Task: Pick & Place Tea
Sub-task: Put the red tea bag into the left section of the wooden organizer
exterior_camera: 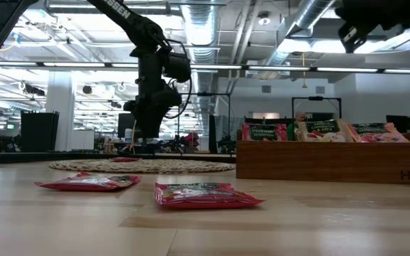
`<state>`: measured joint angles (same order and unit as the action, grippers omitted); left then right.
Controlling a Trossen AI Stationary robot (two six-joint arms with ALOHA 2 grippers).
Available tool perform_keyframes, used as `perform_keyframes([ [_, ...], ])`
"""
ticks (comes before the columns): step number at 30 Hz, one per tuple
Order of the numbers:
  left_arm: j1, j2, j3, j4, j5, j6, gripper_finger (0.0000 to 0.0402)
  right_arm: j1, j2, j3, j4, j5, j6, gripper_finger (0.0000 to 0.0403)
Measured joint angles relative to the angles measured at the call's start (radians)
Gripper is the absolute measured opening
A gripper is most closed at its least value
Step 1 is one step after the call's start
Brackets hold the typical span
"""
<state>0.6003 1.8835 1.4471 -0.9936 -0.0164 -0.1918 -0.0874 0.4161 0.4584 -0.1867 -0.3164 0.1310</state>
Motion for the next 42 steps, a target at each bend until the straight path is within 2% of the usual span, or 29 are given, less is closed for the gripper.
perform_keyframes([
  [5,0.016,0.0,0.0,0.001,0.015,0.005,0.016,0.0,-0.107,-0.084,0.08,0.0,0.056,0.0069],
  [10,0.071,0.0,0.0,-0.024,0.105,-0.042,0.016,0.001,-0.144,-0.09,0.081,0.0,0.093,0.0069],
  [14,0.112,0.0,0.0,-0.077,0.11,-0.055,0.016,0.002,-0.145,-0.09,0.081,0.0,0.123,0.0069],
  [21,0.154,0.013,0.0,-0.078,0.113,-0.095,0.016,0.002,-0.142,-0.09,0.078,0.001,0.124,0.0069],
  [30,0.171,0.137,-0.001,-0.089,0.124,-0.143,0.016,0.002,-0.142,-0.09,0.091,0.001,0.187,0.0069],
  [42,0.196,0.144,0.031,-0.047,0.098,-0.184,0.016,0.002,-0.142,-0.09,0.09,0.0,0.21,0.0069],
])
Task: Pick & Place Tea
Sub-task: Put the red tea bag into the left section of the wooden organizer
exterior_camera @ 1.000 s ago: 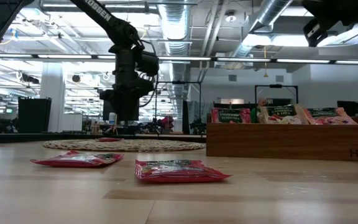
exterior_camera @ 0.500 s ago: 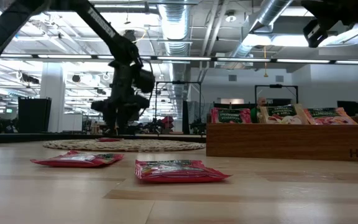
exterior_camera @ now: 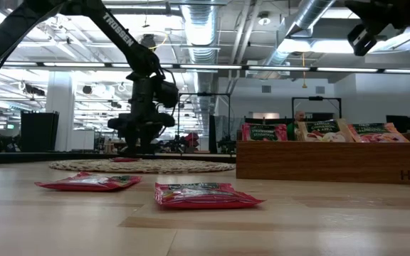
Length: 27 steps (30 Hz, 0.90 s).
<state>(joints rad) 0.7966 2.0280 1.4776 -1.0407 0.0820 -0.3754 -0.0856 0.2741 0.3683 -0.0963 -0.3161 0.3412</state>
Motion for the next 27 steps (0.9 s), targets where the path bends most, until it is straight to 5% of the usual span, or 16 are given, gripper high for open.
perform_keyframes([
  [27,0.021,0.089,0.005,-0.06,0.019,-0.016,0.0145,0.0,0.0,0.0,-0.007,0.0,0.008,0.0069],
])
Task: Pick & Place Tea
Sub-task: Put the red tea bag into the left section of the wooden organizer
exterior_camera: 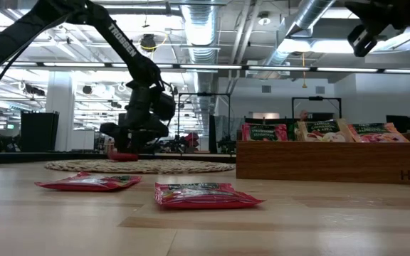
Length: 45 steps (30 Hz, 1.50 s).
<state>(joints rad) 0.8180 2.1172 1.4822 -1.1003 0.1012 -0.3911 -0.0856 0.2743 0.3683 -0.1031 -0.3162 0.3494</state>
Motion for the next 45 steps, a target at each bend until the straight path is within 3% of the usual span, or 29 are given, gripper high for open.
perform_keyframes([
  [13,-0.038,-0.067,0.027,-0.039,0.001,0.186,0.0142,0.0,0.0,0.0,-0.002,0.001,0.0,0.0069],
  [17,-0.055,-0.068,0.027,-0.039,-0.061,0.222,0.0142,0.0,0.0,0.0,-0.002,0.002,0.0,0.0069],
  [45,-0.099,0.02,0.026,-0.005,-0.098,0.29,0.0129,0.0,0.0,0.0,-0.001,0.003,0.002,0.0069],
])
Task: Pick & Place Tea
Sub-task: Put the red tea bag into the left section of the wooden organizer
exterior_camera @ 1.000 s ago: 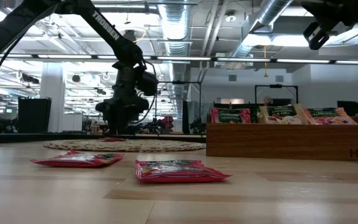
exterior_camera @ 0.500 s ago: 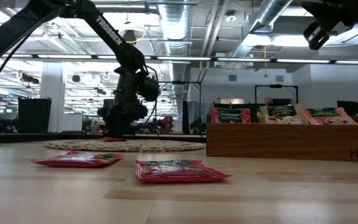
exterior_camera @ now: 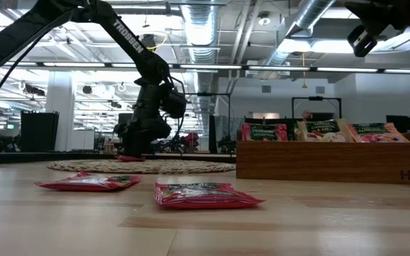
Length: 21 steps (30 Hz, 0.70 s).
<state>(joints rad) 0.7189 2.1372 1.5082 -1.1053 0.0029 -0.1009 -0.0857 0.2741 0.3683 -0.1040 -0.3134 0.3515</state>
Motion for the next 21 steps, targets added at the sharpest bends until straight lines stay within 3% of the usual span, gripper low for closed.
perform_keyframes([
  [11,-0.012,-0.002,-0.002,0.016,-0.01,0.003,0.0059,0.0,0.0,0.0,0.0,0.0,0.0,0.0069],
  [21,-0.012,-0.074,-0.007,0.052,-0.018,0.004,0.0064,0.0,0.0,0.0,0.0,0.0,-0.001,0.0069],
])
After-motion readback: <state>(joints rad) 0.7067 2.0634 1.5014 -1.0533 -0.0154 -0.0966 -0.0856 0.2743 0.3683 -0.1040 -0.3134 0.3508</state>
